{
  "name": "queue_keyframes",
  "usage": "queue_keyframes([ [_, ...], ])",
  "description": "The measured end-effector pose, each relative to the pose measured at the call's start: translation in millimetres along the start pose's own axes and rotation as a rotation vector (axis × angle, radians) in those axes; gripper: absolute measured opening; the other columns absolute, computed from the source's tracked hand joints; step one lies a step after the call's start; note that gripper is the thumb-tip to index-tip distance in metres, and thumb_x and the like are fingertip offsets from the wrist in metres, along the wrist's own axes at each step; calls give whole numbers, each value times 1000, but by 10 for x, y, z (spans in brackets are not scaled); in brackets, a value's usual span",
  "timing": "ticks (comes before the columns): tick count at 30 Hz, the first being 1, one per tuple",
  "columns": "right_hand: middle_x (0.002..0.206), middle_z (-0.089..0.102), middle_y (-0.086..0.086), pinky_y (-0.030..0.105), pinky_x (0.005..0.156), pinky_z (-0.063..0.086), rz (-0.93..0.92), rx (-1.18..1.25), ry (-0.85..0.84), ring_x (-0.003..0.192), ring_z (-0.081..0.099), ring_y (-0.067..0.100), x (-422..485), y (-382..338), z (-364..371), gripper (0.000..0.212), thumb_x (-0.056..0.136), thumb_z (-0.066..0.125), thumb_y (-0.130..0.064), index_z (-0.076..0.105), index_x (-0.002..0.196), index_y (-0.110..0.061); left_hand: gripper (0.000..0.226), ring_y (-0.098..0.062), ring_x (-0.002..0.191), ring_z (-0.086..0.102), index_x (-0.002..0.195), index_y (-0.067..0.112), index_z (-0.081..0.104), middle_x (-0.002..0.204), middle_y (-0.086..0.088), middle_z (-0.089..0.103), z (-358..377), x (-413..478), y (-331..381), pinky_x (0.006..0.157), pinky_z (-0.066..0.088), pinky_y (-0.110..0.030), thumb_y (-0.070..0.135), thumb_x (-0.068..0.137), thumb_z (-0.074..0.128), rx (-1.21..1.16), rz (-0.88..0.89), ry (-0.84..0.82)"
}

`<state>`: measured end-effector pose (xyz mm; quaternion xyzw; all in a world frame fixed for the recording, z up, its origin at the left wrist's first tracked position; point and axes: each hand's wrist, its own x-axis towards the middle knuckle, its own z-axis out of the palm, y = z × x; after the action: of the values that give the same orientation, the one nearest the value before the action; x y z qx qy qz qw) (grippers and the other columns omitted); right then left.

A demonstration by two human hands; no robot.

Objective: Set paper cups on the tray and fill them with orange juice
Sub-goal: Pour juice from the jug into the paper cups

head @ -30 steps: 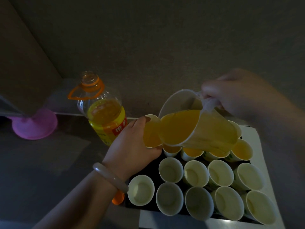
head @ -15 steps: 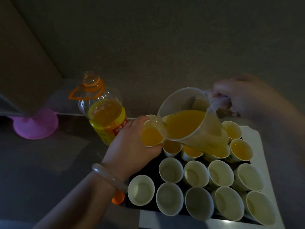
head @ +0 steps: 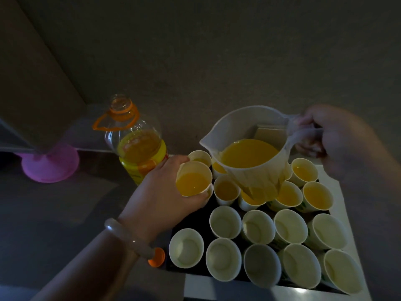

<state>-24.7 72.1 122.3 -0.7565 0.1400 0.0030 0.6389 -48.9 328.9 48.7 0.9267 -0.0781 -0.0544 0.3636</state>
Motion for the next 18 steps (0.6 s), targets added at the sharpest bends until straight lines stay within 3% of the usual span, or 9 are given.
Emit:
queue_keyframes([
  [2, 41, 37, -1, 19, 35, 25, 13, 15, 16, 33, 30, 10, -16, 1, 7, 30, 64, 51, -29, 54, 36, -17, 73, 2, 96, 52, 126, 38, 44, 110, 21, 51, -6, -36, -18, 71, 42, -13, 56, 62, 74, 16, 2, -20],
  [4, 37, 35, -4, 19, 36, 24, 28, 65, 59, 31, 28, 9, -30, 33, 20, 41, 76, 51, -23, 51, 35, -17, 69, 3, 93, 52, 123, 39, 44, 107, 22, 50, 10, -68, -36, 69, 42, -14, 52, 64, 76, 35, 2, -34],
  [7, 36, 34, -5, 20, 37, 25, 58, 129, 121, 33, 28, 8, -77, 76, 59, 34, 87, 47, -16, 47, 53, -14, 65, -1, 93, 53, 120, 39, 43, 109, 19, 51, 62, -106, -75, 70, 45, -19, 48, 66, 77, 46, -21, -51],
  [11, 38, 34, -4, 18, 36, 25, 47, 191, 118, 32, 27, 8, -74, 130, 51, 30, 88, 45, -16, 45, 58, -13, 65, -5, 95, 55, 122, 39, 42, 112, 15, 53, 122, -138, -138, 76, 52, -29, 47, 68, 77, 67, -60, -58],
  [18, 37, 31, -3, 19, 36, 22, 18, 211, 116, 33, 24, 9, -75, 156, 28, 32, 87, 43, -14, 41, 56, -12, 66, -7, 92, 54, 123, 34, 42, 113, 10, 53, 245, -118, -239, 67, 44, -21, 44, 69, 78, 86, -109, -60],
])
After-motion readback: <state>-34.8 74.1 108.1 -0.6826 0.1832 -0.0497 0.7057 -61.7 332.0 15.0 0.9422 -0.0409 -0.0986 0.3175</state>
